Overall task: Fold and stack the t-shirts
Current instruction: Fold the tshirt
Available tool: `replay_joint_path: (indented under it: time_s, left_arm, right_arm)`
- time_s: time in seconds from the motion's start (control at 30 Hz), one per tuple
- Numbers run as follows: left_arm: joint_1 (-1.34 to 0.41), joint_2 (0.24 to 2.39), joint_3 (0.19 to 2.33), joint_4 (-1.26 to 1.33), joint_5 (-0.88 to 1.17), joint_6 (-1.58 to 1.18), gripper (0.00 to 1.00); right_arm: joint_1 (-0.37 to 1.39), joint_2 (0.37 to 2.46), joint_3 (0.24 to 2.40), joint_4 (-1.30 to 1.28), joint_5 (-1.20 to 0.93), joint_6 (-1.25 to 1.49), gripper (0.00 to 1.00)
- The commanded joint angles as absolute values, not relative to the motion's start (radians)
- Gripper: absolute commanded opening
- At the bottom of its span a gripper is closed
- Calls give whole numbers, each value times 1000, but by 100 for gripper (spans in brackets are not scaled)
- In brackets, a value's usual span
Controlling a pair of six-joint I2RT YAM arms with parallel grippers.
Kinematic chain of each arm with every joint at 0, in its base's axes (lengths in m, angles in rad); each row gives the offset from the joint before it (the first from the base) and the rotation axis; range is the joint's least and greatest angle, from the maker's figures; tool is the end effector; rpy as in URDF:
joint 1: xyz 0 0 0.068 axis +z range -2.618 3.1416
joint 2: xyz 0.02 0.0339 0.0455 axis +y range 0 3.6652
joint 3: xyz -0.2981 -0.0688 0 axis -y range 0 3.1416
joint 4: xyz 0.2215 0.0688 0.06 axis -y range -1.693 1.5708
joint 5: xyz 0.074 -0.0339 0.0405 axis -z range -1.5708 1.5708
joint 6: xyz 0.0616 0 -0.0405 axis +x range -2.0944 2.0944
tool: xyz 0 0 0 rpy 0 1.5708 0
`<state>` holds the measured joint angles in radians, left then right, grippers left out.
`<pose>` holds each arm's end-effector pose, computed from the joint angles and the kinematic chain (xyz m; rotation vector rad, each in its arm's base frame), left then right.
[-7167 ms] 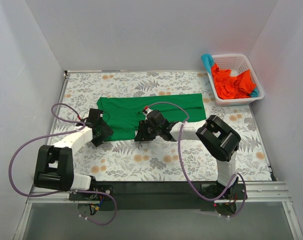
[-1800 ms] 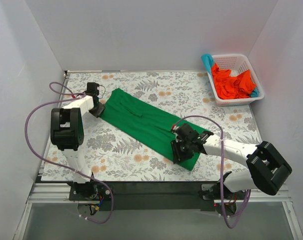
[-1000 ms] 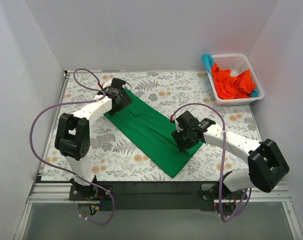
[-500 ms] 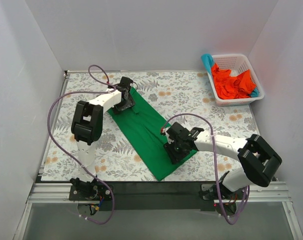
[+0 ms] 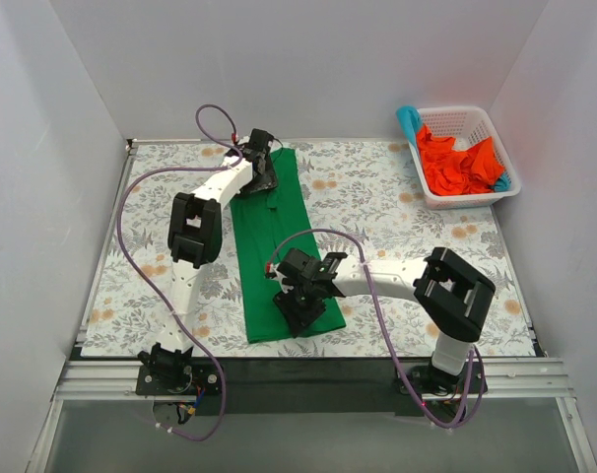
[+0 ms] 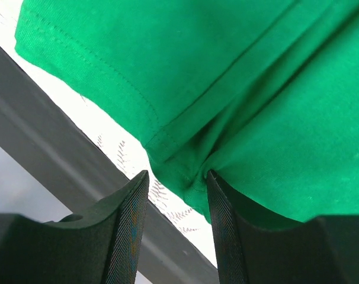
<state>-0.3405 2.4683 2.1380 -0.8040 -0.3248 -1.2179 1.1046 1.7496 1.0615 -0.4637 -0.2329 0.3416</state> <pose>0.5137 -0.1611 0.1643 -1.1925 2.3188 -0.1023 0.1386 0.3072 0.1902 -1.1492 2.6705 0.6638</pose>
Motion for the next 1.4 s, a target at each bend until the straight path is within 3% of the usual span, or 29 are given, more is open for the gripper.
replay_joint_path:
  time_s: [0.0,0.23,0.63,0.77,1.13,1.37]
  left_arm:
    - [-337,2585,2131,-707,-187,-1207,78]
    - [-336,2556,2166,-626,-172,-1247,84]
    - [-337,2183,2027,-552,-138,-1308,87]
    - [-339,2004,1852,-593,-132,-1348,87]
    - [-390,1358,1009,-822,-147,-1480,88]
    - [-437,1189,795,-863,-25,-1566,86]
  right_arm:
    - [1124,1850,1058,-508,-225,344,51]
    - [1124,1792,1121,-566,-192,350,52]
    - [993,1542,1092,-620,-111,382,57]
    - [889,1480,1020,-609,-98,429,58]
    - [818,1393,824,-493,-116,529,56]
    - [818,1427,765,-379,-146,568,52]
